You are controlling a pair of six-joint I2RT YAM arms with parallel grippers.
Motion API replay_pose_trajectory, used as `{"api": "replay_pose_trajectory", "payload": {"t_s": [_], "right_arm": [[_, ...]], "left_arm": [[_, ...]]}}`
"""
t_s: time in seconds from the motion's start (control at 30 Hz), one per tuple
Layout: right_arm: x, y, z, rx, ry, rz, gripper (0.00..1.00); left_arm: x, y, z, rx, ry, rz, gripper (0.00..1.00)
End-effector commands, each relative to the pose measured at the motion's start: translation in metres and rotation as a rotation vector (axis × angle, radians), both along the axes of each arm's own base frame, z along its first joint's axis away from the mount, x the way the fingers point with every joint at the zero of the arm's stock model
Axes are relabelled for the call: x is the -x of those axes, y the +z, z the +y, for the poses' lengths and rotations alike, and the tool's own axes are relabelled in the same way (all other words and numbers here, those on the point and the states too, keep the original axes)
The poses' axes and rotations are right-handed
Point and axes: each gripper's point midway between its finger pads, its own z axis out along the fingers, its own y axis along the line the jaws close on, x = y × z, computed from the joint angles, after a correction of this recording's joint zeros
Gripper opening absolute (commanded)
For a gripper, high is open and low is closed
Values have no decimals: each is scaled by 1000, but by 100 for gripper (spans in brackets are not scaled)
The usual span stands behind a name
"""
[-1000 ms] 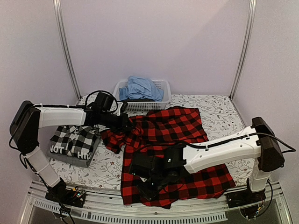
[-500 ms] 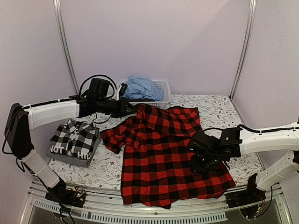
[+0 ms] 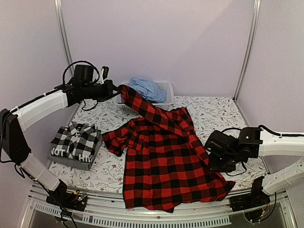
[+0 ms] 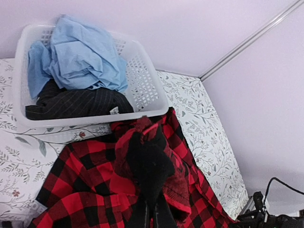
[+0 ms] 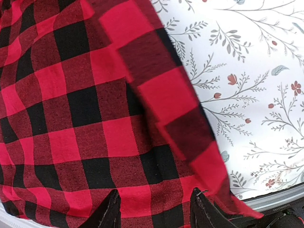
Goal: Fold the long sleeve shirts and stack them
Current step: Pick up the flattened shirt from the center of the board.
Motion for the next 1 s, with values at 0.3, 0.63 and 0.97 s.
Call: {"api": "replay_pose_trajectory", "payload": {"t_s": [0.3, 0.63, 0.97], "right_arm": [[6, -13, -4, 131, 116, 71, 49], [60, -26, -19, 231, 176, 208, 45], [80, -38, -36, 331, 171, 268, 45]], "left_arm": [[-27, -6, 48, -31, 82, 30, 0], [-29, -8, 46, -23, 69, 38, 0], [-30, -6, 43, -16, 50, 38, 0]]}}
